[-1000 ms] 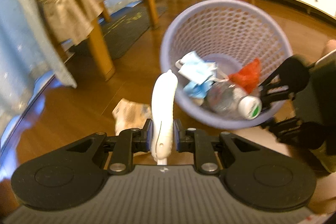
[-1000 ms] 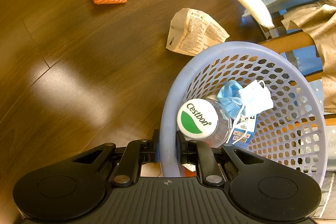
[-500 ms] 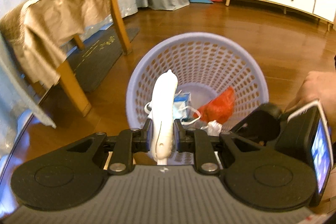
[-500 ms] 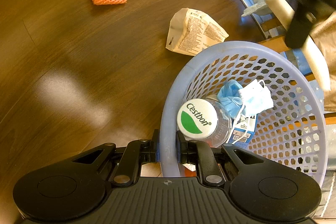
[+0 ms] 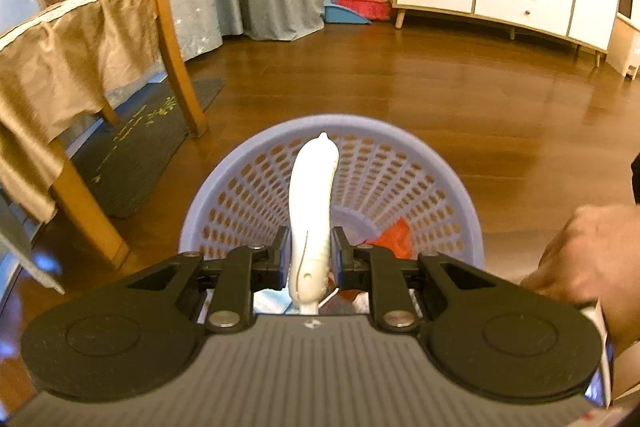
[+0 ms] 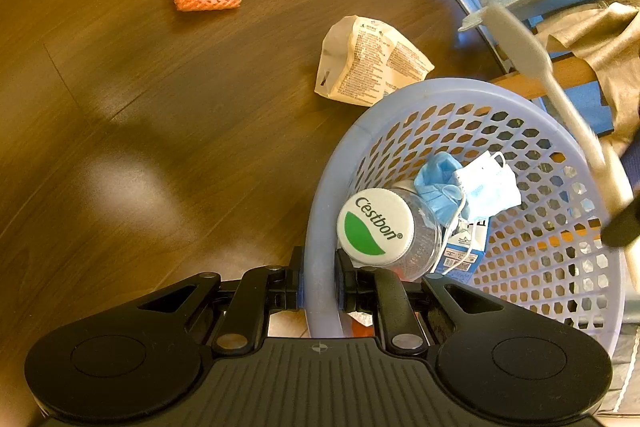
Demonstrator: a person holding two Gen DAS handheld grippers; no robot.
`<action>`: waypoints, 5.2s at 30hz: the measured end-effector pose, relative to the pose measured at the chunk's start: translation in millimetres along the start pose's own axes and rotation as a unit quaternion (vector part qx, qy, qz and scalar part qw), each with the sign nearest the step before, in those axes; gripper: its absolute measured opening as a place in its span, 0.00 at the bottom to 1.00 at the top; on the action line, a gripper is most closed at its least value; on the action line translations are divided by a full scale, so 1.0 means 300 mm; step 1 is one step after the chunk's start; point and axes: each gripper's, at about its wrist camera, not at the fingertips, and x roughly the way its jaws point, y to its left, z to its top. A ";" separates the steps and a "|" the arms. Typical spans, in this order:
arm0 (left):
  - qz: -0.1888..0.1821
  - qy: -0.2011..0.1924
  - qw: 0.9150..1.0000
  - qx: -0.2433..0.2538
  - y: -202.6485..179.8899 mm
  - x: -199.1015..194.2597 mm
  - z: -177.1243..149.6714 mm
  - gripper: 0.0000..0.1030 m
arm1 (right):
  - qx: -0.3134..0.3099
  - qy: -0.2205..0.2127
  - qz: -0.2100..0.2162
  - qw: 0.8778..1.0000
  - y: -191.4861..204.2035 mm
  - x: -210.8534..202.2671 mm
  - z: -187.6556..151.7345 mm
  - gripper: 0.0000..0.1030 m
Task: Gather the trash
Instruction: 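Carry the toothbrush into the basket and open the left gripper, then move the open left gripper down to the crumpled paper packet, then grasp the paper packet with the left gripper and lift it, then carry the paper packet over the basket with the left gripper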
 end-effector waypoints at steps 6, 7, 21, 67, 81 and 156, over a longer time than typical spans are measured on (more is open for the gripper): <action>-0.005 -0.006 1.000 -0.012 -0.010 0.046 0.030 0.31 | 0.002 -0.001 0.000 1.000 -0.001 0.002 -0.002 0.10; -0.002 -0.010 1.000 -0.017 -0.006 0.045 0.032 0.34 | 0.003 0.000 0.002 1.000 -0.002 0.002 -0.002 0.10; 0.055 -0.006 0.996 -0.065 0.129 -0.035 -0.062 0.33 | 0.004 -0.001 0.000 1.000 -0.008 0.000 -0.009 0.10; 0.177 0.092 0.966 -0.168 0.366 -0.113 -0.535 0.72 | 0.006 -0.001 -0.002 1.000 -0.012 0.004 -0.008 0.10; 0.169 0.089 0.962 -0.193 0.418 0.007 -0.547 0.74 | 0.027 0.003 -0.007 1.000 -0.046 0.028 0.015 0.10; 0.107 0.079 0.970 -0.206 0.402 -0.042 -0.476 0.00 | 0.053 -0.003 -0.009 0.999 -0.110 0.054 0.049 0.10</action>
